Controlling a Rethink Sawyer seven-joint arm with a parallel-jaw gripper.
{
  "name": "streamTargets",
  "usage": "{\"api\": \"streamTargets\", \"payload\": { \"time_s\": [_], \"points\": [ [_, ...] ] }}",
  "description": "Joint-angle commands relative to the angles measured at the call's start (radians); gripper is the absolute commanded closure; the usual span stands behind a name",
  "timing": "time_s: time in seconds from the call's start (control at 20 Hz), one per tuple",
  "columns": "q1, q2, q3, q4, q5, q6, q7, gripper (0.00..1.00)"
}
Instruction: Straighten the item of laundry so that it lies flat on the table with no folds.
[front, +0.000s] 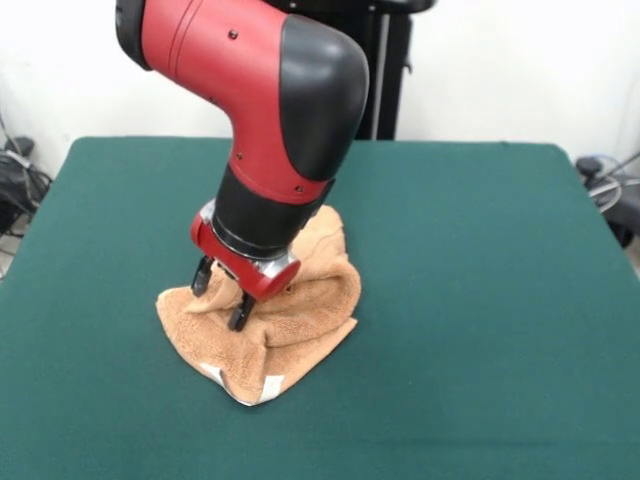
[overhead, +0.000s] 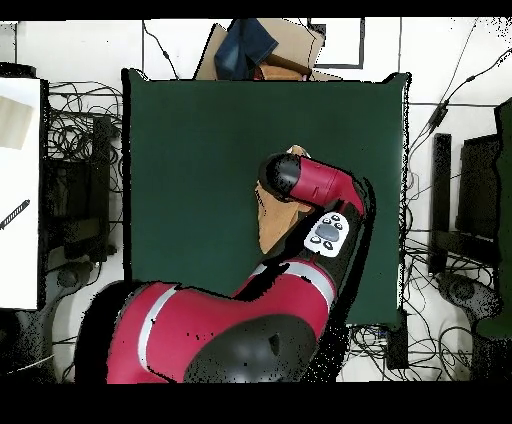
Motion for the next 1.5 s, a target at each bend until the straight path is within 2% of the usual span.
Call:
{"api": "streamTargets", "payload": {
  "time_s": [0.05,0.4,0.95,1.05,1.1,1.5],
  "points": [
    [-0.014,0.038,0.161,-0.009,0.0,-0.053,0.099,0.0],
    [-0.007,0.021,0.157,0.016,-0.005,-0.108,0.117,0.0],
    [0.014,0.015,0.138,0.023,-0.009,-0.124,0.128,0.0],
    [0.006,0.007,0.153,0.038,-0.013,-0.165,0.126,0.0],
    [0.001,0.003,0.161,0.044,-0.015,-0.179,0.122,1.0],
    [0.0,-0.001,0.165,0.051,-0.014,-0.203,0.121,1.0]
  ]
}}
